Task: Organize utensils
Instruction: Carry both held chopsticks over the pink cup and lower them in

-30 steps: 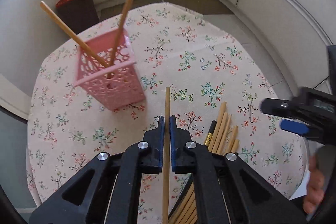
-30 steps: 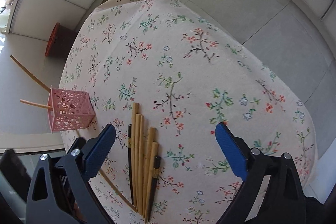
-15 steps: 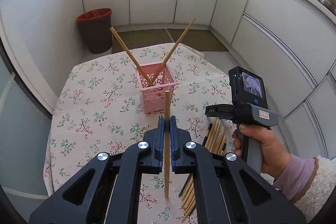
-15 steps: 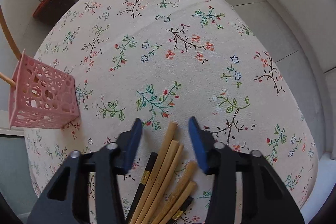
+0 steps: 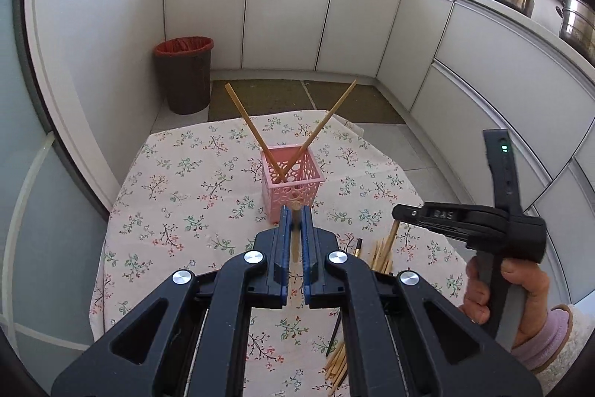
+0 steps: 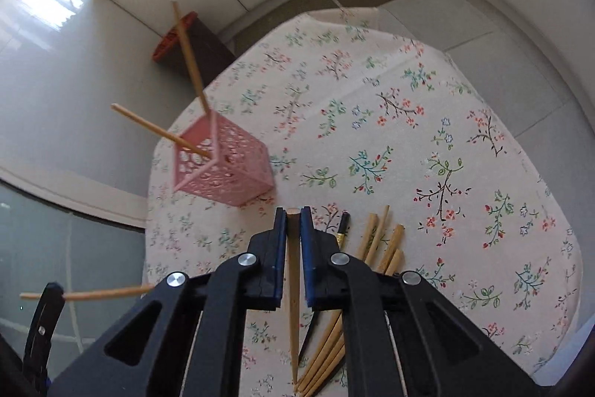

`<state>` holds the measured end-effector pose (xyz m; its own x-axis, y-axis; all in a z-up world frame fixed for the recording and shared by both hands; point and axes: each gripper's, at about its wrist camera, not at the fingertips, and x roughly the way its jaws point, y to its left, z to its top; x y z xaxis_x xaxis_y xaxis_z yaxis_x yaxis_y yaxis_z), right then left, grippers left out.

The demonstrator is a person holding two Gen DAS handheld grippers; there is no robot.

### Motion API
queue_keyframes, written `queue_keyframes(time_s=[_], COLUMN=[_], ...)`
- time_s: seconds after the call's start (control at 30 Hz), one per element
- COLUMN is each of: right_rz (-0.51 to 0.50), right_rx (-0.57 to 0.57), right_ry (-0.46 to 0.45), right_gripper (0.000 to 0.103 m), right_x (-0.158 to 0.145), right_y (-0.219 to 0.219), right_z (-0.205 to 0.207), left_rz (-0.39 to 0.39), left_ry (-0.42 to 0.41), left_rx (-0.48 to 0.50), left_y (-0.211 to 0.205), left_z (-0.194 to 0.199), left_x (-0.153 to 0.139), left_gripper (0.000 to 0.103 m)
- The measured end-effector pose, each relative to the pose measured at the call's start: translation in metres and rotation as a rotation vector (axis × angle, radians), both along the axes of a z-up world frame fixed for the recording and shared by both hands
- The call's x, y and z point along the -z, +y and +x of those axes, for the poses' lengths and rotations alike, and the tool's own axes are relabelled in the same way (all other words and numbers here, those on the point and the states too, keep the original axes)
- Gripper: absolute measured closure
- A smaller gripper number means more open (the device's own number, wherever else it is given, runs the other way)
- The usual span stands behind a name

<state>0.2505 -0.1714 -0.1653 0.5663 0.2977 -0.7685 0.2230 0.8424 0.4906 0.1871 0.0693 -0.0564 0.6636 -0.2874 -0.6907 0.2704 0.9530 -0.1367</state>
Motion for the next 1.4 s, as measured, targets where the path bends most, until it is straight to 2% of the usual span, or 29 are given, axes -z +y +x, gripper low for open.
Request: queue_keyframes(time_s=[0.2,0.4,0.7,0.9,1.1,1.27,1.4], right_rz=[-0.052,-0.038,-0.032,-0.064,-0.122,-0.122,-0.131], right_rx=[-0.018,0.006,0.056,0.128,0.163,0.137,0.096], right_ry=[-0.219,-0.416,-0.609,-0.687,-0.687,-0.638,-0.601], right_gripper=[0.095,0.095,0.095,0.095,0.095,0.095,0.089], right_x=[-0.073,-0.138,-0.201,-0.202,-0.178,-0.142,-0.125], right_y=[-0.004,-0.008,-0.007,-0.004,0.0,0.005,0.009], right_z=[-0.041,-0.066,-0.054,-0.032,0.001,0.032,0.041], left_rz=[-0.016,-0.037,-0.087,-0.098,-0.093,-0.1,-0.113], left_ry=[-0.038,-0.103,-0.189,-0.188,-0.178,-0.179,-0.192], left_rx=[-0.018,-0.046,-0.089,-0.122,-0.146,-0.178,-0.213], left_y=[0.002,0.008,0.01,0.018,0.024,0.028,0.031], left_z=[-0.005,-0.011,-0.003,0.007,0.015,0.021,0.031], left_x=[-0.013,-0.033,-0.068,-0.069,-0.064,-0.064,-0.068], left_gripper=[0.099,0.099,0.099,0.099,0.099,0.099,0.099])
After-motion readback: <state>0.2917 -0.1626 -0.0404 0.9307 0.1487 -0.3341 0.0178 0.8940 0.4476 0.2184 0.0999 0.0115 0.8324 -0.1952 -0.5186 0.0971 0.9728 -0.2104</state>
